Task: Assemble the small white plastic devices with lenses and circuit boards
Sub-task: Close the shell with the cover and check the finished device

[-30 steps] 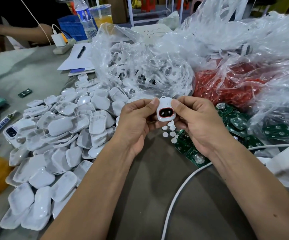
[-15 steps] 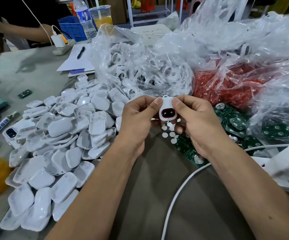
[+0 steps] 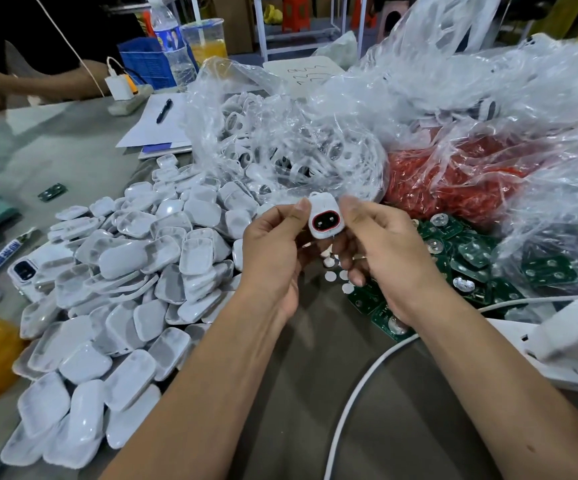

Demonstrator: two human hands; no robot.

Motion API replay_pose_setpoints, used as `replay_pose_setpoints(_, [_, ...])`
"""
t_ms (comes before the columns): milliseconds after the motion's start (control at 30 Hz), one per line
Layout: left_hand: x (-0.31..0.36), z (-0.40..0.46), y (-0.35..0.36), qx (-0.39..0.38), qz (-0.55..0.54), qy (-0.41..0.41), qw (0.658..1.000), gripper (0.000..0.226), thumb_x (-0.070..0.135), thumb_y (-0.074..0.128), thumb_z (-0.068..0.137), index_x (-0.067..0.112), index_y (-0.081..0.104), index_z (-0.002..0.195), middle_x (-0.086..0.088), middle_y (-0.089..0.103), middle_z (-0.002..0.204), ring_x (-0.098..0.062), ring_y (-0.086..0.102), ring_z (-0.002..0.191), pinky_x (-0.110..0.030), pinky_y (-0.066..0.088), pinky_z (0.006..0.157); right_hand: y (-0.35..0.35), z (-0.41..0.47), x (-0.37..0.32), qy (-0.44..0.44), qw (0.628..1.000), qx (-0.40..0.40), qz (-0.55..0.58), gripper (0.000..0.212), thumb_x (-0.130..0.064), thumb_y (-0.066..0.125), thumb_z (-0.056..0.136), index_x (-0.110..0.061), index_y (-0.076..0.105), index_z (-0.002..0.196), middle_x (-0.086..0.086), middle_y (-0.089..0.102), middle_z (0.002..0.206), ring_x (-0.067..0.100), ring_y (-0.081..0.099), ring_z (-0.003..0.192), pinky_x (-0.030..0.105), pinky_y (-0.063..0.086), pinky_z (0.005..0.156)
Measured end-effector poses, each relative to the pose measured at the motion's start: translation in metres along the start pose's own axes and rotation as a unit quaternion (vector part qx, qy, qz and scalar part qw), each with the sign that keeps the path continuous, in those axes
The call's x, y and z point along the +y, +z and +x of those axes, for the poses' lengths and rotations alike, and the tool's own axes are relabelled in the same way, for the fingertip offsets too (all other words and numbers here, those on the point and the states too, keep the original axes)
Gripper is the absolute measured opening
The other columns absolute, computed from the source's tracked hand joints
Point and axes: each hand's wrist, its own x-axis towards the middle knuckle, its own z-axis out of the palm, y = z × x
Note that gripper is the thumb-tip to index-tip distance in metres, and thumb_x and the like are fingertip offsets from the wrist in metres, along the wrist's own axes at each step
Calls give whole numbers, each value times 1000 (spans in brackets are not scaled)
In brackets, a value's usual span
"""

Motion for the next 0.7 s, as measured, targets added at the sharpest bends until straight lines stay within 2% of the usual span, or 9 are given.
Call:
replay_pose_setpoints(100, [-1,1,-1,-2,3,11,1000,40,16,67,98,17,69,58,-10,69,69,-23,63,59,-33,57,58,-2,-1,3,-47,997,-22,-63,22,-22,80,93,-2,70,90,18,67,68,21,53,50,25,40,38])
replay_pose_setpoints(167, [-1,1,-2,-23,8,2,1000,40,18,67,98,16,69,58,-10,68,70,-24,61,61,-33,54,59,-4,0,3,-58,996,-28,-62,20,-16,83,88,0,71,88,16,69,66,18,55,46,24,41,38])
replay_pose_setpoints(233, [0,1,-2,-39,3,-11,999,34,18,66,98,11,67,65,-14,66,72,-27,57,64,-36,50,61,-6,1,2,-55,997,-34,-47,19,-12,84,87,2,71,87,14,70,66,17,57,45,22,42,38])
replay_pose_setpoints(333, [3,0,-3,-51,-17,-27,998,21,18,65,95,-2,63,88,-22,59,85,-37,47,79,-40,46,66,-6,0,1,-53,997,-51,-25,17,-8,84,85,3,71,87,13,69,66,17,56,45,21,41,38])
replay_pose_setpoints(533, [8,1,-2,-55,-54,-54,996,14,12,61,97,-2,58,98,-23,48,99,-34,34,101,-44,40,75,-5,-2,0,-87,994,-57,-32,19,-7,83,85,6,70,86,17,67,64,17,55,43,22,40,37])
replay_pose_setpoints(600, [9,1,-2,-49,-57,-56,996,17,11,61,96,-3,57,106,-25,47,101,-34,34,101,-45,39,79,-4,-2,0,-95,993,-55,-43,19,-7,84,85,7,70,86,20,67,64,18,55,43,22,40,36])
replay_pose_setpoints(700, [10,-1,-3,-52,-44,-31,997,14,11,62,95,0,60,88,-18,54,85,-33,45,84,-41,45,77,-5,-2,-1,-105,992,-53,-51,18,-9,84,85,2,70,85,21,66,65,18,56,44,23,41,37])
